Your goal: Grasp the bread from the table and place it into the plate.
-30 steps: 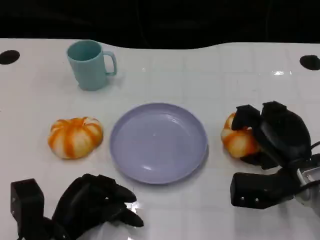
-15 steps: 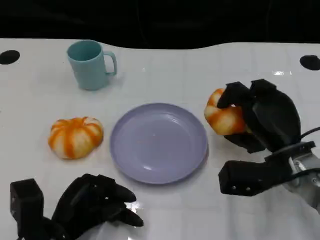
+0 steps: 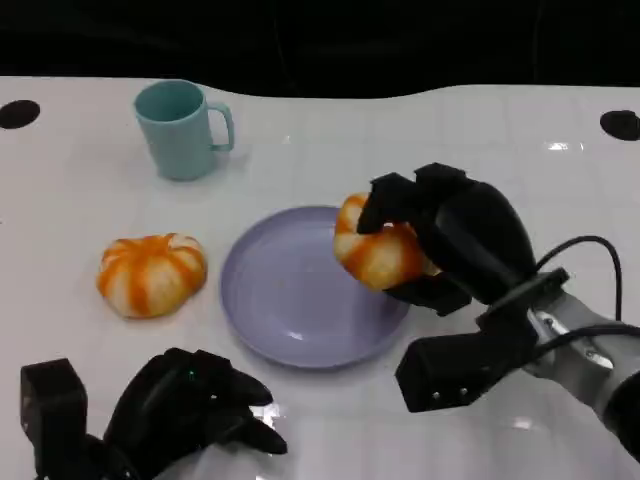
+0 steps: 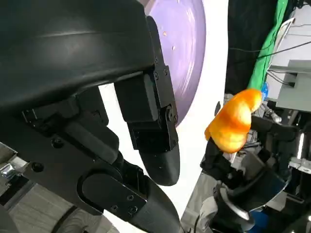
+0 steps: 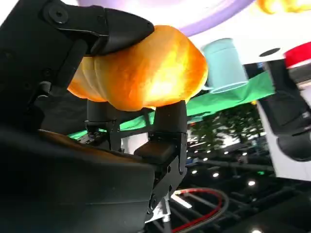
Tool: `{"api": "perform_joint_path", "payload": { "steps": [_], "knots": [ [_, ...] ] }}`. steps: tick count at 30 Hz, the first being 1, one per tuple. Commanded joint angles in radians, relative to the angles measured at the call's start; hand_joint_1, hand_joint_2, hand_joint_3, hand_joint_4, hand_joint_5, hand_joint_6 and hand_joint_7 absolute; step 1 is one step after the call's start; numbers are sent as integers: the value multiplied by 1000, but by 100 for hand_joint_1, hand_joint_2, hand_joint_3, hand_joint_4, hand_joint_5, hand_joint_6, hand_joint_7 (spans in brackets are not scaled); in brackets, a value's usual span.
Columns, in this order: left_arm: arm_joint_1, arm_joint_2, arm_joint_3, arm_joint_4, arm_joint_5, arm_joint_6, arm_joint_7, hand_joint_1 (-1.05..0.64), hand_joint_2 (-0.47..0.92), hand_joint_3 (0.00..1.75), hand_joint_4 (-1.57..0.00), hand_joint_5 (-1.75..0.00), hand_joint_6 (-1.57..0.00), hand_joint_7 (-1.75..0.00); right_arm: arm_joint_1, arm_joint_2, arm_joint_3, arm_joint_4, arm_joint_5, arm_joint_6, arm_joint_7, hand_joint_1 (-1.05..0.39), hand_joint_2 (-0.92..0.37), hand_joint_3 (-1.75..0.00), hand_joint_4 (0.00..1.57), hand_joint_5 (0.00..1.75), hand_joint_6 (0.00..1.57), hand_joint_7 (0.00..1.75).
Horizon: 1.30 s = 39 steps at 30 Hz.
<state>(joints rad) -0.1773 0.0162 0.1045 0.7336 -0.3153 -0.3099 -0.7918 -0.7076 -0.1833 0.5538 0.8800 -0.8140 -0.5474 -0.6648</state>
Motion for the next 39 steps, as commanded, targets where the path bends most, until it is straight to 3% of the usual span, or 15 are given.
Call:
{"api": "perform_joint_path", "payload": {
  "steps": [1,11,14,17,18,21,22,23,25,27,32,39],
  "knots": [
    [6,16,6,5,-3,5,-10,-105,71,0,-157,-22,-157,-3,-38,40,15,31,2,-9,26,-18,-26,-139,99,175,74,175],
    [16,18,3,-9,-3,7,-15,-105,71,0,-157,-23,-157,-2,-90,110,41,130,11,-43,92,-20,-44,-123,95,175,72,172],
    [19,19,1,-11,2,1,-11,-105,72,0,-157,-23,-157,-2,-95,120,42,146,21,-53,129,-19,-51,-115,91,175,74,160],
    [18,17,2,-11,0,2,-11,-105,71,0,-157,-23,-157,-2,-97,123,43,153,23,-54,170,-21,-50,-106,82,158,75,124],
    [18,17,2,-11,-1,3,-11,-105,71,0,-157,-23,-157,-2,-97,123,42,152,24,-52,181,-25,-56,-92,77,150,72,109],
    [18,16,1,-14,1,8,-5,-105,71,0,-157,-23,-157,-2,-96,118,39,144,32,-55,234,-28,-61,-80,74,146,71,98],
    [18,16,1,-15,2,11,-1,-105,70,0,-157,-23,-157,-3,-96,114,38,137,39,-55,268,-38,-74,-53,60,130,59,80],
    [18,16,0,-16,3,12,1,-105,70,0,-157,-24,-157,-3,-95,110,38,129,45,-51,301,-42,-83,-36,55,123,55,71],
    [18,16,0,-17,4,9,1,-105,70,0,-157,-24,-157,-4,-90,103,33,112,55,-40,348,-53,-90,-24,45,114,44,58],
    [20,17,0,-20,7,7,3,-105,71,0,-157,-24,-157,-4,-83,96,29,93,57,-29,378,-59,-92,-24,39,111,39,50],
    [25,18,-2,-27,11,7,11,-105,72,1,-157,-23,-157,-4,-70,78,31,39,53,27,442,-71,-92,-31,29,68,35,20],
    [27,20,-5,-31,14,11,13,-105,72,1,-157,-22,-157,-3,-23,28,23,-83,58,92,523,-78,-92,-33,20,57,26,9]
  ]
}}
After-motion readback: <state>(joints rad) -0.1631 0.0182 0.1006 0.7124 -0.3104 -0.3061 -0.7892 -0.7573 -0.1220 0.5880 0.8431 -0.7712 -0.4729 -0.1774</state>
